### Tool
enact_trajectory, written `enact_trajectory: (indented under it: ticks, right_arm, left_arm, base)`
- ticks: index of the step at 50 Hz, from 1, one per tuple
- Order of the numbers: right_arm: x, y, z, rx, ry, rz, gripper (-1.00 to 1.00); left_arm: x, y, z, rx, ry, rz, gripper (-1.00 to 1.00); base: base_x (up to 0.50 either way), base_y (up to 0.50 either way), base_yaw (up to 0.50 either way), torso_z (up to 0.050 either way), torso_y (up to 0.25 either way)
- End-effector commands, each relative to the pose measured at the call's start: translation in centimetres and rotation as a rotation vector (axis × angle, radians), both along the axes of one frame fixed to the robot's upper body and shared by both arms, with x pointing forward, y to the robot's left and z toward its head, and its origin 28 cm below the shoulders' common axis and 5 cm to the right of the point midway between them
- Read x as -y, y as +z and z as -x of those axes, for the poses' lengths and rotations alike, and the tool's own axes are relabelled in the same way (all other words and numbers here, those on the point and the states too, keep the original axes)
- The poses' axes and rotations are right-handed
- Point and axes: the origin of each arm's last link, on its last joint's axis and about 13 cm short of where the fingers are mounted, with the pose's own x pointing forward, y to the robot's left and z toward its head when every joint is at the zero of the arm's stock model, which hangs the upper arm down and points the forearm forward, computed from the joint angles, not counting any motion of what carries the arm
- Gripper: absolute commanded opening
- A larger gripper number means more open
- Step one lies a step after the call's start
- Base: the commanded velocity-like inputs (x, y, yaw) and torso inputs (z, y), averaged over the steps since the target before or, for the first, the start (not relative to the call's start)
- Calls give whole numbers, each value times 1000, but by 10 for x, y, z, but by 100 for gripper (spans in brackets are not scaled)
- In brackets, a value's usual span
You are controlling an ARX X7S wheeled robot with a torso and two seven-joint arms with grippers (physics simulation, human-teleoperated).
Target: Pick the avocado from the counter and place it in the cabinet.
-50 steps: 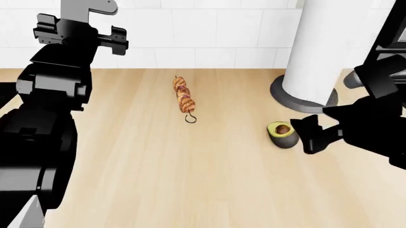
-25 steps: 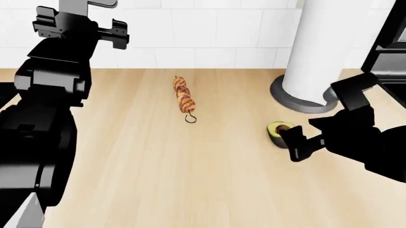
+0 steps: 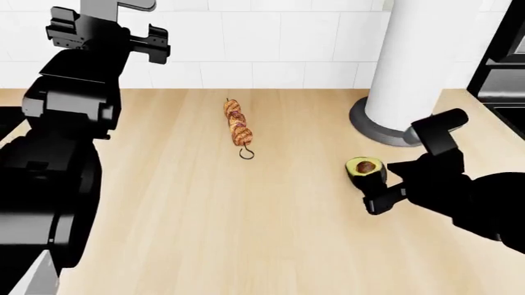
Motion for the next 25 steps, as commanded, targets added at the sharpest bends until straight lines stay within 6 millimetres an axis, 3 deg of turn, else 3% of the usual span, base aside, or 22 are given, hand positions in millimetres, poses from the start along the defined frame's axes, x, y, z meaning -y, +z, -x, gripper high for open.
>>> enact_trajectory:
  ticks: [1,17,25]
  right_arm:
    - [0,-2,-9,32,-10,32,-100]
    - [3,18,-9,120,-34,39,-100]
    - [4,57,3,238,-28,14,-100]
  left_arm:
    - [2,1,-1,23,-7,2,100]
    - [5,5,-1,31,-11,2,100]
    - [5,13,-1,40,-6,-2,100]
  base:
    - [0,0,0,0,0]
    - [0,0,0,0,0]
    - [0,0,0,0,0]
